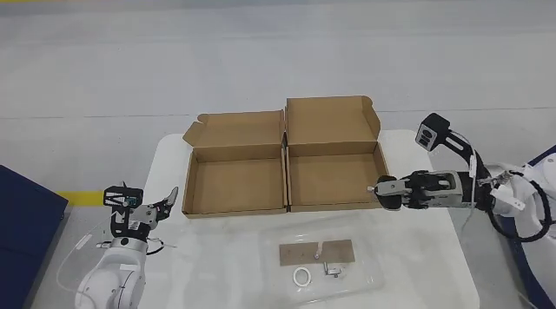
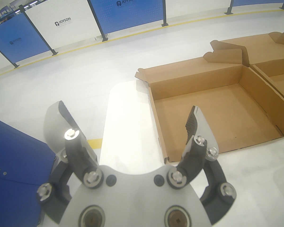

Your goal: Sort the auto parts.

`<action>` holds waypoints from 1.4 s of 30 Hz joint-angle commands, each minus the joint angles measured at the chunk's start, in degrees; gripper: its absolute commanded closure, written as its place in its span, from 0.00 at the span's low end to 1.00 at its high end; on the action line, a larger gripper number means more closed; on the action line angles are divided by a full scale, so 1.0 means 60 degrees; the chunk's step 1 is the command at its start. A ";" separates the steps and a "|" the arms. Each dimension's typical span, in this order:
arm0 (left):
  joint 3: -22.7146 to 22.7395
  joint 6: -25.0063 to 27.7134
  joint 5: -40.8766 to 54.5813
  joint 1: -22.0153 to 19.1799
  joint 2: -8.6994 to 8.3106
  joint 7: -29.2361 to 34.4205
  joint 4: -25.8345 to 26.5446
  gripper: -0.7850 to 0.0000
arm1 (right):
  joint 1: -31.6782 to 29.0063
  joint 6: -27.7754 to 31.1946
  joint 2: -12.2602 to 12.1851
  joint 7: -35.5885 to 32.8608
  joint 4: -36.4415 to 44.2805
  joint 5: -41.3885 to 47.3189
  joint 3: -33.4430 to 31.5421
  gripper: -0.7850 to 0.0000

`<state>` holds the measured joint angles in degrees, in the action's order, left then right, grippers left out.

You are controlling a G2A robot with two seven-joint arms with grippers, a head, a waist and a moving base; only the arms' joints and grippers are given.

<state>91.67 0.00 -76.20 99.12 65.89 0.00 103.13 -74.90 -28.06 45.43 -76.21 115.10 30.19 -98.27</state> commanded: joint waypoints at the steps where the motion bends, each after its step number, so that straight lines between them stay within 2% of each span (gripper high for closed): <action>1: 0.0000 0.0000 0.0000 0.0000 0.0000 0.0000 0.0000 0.00 | 0.0010 -0.0043 -0.0030 0.0040 0.0049 -0.0257 -0.0053 1.00; 7: 0.0000 0.0000 0.0000 0.0000 0.0000 0.0000 0.0000 0.00 | 0.0010 -0.0043 -0.0030 0.0040 0.0049 -0.0257 -0.0053 1.00; 13: 0.0000 0.0000 0.0000 0.0000 0.0000 0.0000 0.0000 0.00 | -0.0074 -0.0110 -0.0311 0.0106 0.0925 -0.3252 0.0454 1.00; 19: 0.0000 0.0000 0.0000 0.0000 0.0000 0.0000 0.0000 0.00 | 0.0269 0.0031 -0.0724 -0.0035 0.0740 -0.5346 0.1301 1.00; 22: 0.0000 0.0000 0.0000 0.0000 0.0000 0.0000 0.0000 0.00 | 0.0577 0.0141 -0.0825 -0.0145 0.0354 -0.5331 0.1631 1.00; 32: 0.0000 0.0000 0.0000 0.0000 0.0000 0.0000 0.0000 0.00 | 0.0560 0.0169 -0.0824 -0.0080 0.0355 -0.5361 0.1642 1.00; 34: 0.0000 0.0000 0.0000 0.0000 0.0000 0.0000 0.0000 0.00 | 0.0493 0.0302 -0.0847 0.0059 0.0361 -0.5854 0.1831 1.00; 38: 0.0000 0.0000 0.0000 0.0000 0.0000 0.0000 0.0000 0.00 | 0.1211 0.0363 -0.0879 -0.0251 0.0005 -0.7000 0.2637 1.00; 42: 0.0000 0.0000 0.0000 0.0000 0.0000 0.0000 0.0000 0.00 | 0.2670 0.0434 -0.0737 -0.0431 -0.0849 -0.8152 0.4173 1.00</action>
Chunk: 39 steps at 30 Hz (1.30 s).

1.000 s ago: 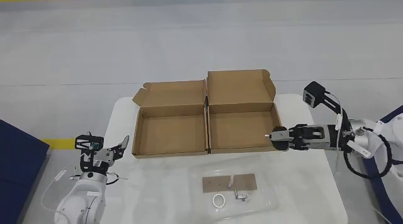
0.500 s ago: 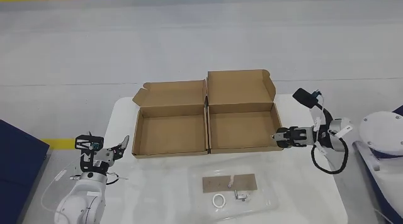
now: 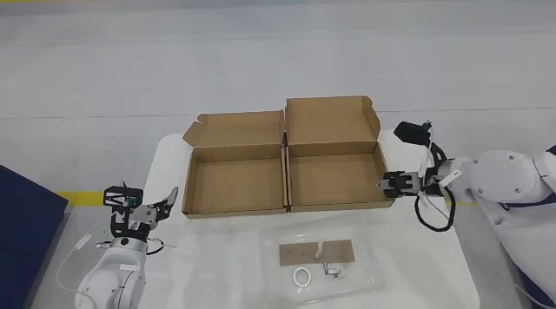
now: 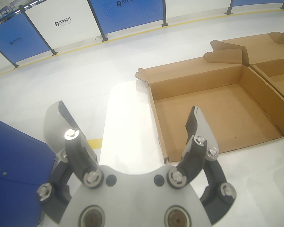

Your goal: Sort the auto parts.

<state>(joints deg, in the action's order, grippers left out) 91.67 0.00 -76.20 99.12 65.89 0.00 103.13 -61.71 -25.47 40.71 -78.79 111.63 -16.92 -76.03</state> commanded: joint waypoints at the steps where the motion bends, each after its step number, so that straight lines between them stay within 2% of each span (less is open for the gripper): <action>1: 0.0000 0.0000 0.0000 0.0000 0.0000 0.0000 0.0000 0.00 | 0.0872 0.0040 0.0119 -0.0043 -0.0579 -0.0523 0.0919 1.00; 8: 0.0000 0.0000 0.0000 0.0000 0.0000 0.0000 0.0000 0.00 | 0.3609 -0.0033 0.0874 0.0030 -0.2981 -0.1150 0.3647 1.00; 15: 0.0000 0.0000 0.0000 0.0000 0.0000 0.0000 0.0000 0.00 | 0.5253 -0.0217 0.1809 0.0294 -0.5422 -0.1294 0.5695 1.00; 19: 0.0000 0.0000 0.0000 0.0000 0.0000 0.0000 0.0000 0.00 | 0.5539 0.0098 0.2233 0.0494 -0.6497 -0.0832 0.6307 1.00; 33: 0.0000 0.0000 0.0000 0.0000 0.0000 0.0000 0.0000 0.00 | 0.5431 0.0114 0.2238 0.0723 -0.6561 -0.0969 0.6355 1.00; 39: 0.0000 0.0000 0.0000 0.0000 0.0000 0.0000 0.0000 0.00 | 0.5651 -0.0336 0.2633 0.1001 -0.7251 -0.1330 0.6937 1.00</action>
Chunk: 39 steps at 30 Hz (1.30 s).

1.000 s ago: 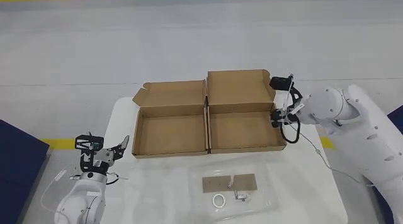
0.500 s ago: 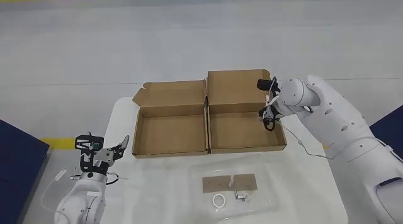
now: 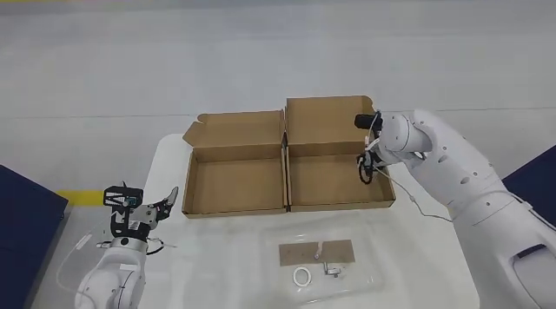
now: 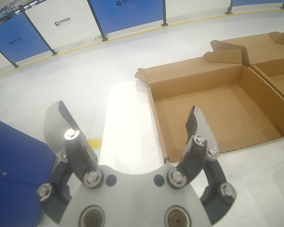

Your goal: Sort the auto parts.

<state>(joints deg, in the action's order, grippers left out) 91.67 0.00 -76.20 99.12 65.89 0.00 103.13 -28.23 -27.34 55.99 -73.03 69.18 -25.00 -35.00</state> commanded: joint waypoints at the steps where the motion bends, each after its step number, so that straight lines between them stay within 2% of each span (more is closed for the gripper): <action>1: 0.0000 0.0000 0.0000 0.0000 0.0000 0.0000 0.0000 0.00 | 0.0143 0.0032 0.0191 0.0085 -0.0392 0.0140 0.0177 1.00; 11: 0.0000 0.0000 0.0000 0.0000 0.0000 0.0000 0.0000 0.00 | 0.0708 0.0237 0.1367 0.1432 -0.3322 0.0653 0.1013 1.00; 20: 0.0000 0.0000 0.0000 0.0000 0.0000 0.0000 0.0000 0.00 | 0.0801 0.0635 0.2247 0.2366 -0.5148 0.1121 0.1340 1.00; 29: 0.0000 0.0000 0.0000 0.0000 0.0000 0.0000 0.0000 0.00 | 0.0906 0.1004 0.2887 0.2492 -0.6351 0.1201 0.1533 1.00; 39: 0.0000 0.0000 0.0000 0.0000 0.0000 0.0000 0.0000 0.00 | 0.1041 0.1257 0.3368 0.2479 -0.7240 0.1081 0.1594 0.99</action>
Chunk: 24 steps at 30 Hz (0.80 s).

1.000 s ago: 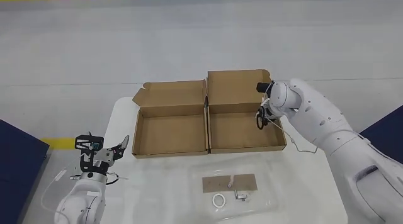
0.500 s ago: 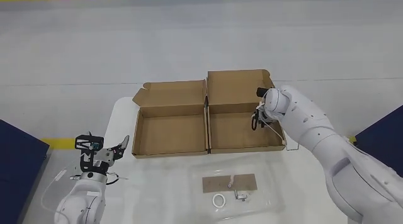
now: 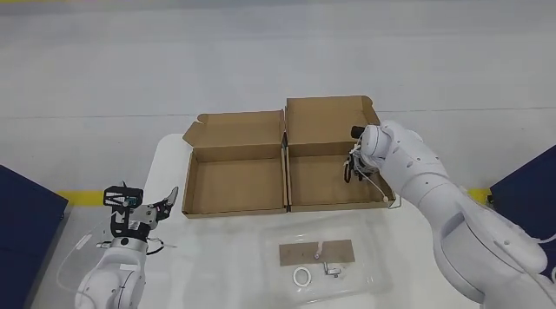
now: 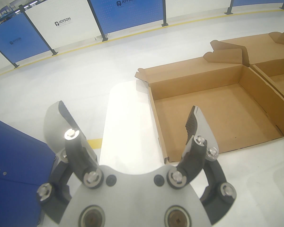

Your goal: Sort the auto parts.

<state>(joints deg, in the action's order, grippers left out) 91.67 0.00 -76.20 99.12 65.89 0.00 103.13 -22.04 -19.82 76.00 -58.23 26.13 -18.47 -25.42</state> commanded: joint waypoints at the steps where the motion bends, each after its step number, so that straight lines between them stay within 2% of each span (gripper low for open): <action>1: 0.0000 0.0000 0.0000 0.0000 0.0000 0.0000 0.0000 0.00 | 0.0017 0.0023 0.0071 0.0012 -0.0141 -0.0010 -0.0008 0.96; 4: 0.0000 0.0000 0.0000 0.0000 0.0000 0.0000 0.0000 0.00 | 0.0041 0.0105 0.0177 0.0029 -0.0348 -0.0030 -0.0027 0.94; 7: 0.0000 0.0000 0.0000 0.0000 0.0000 0.0000 0.0000 0.00 | 0.0073 0.0176 0.0275 0.0028 -0.0509 -0.0043 -0.0053 0.86; 10: 0.0000 0.0000 0.0000 0.0000 0.0000 0.0000 0.0000 0.00 | 0.0136 0.0254 0.0354 0.0031 -0.0628 -0.0069 -0.0091 0.76; 12: 0.0000 0.0000 0.0000 0.0000 0.0000 0.0000 0.0000 0.00 | 0.0191 0.0325 0.0392 0.0026 -0.0683 -0.0087 -0.0125 0.66; 13: 0.0000 0.0000 0.0000 0.0000 0.0000 0.0000 0.0000 0.00 | 0.0229 0.0345 0.0405 0.0038 -0.0706 -0.0088 -0.0153 0.58; 14: 0.0000 0.0000 0.0000 0.0000 0.0000 0.0000 0.0000 0.00 | 0.0259 0.0386 0.0416 0.0040 -0.0711 -0.0076 -0.0185 0.42; 15: 0.0000 0.0000 0.0000 0.0000 0.0000 0.0000 0.0000 0.00 | 0.0291 0.0424 0.0422 0.0018 -0.0715 -0.0079 -0.0211 0.00; 24: 0.0000 0.0000 0.0000 0.0000 0.0000 0.0000 0.0000 0.00 | 0.0678 0.0671 0.0272 -0.0252 -0.0156 -0.0148 -0.0587 0.00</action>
<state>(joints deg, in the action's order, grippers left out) 91.67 0.00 -76.20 99.12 65.89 0.00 103.13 -18.24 -16.05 77.86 -59.44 24.54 -19.32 -28.61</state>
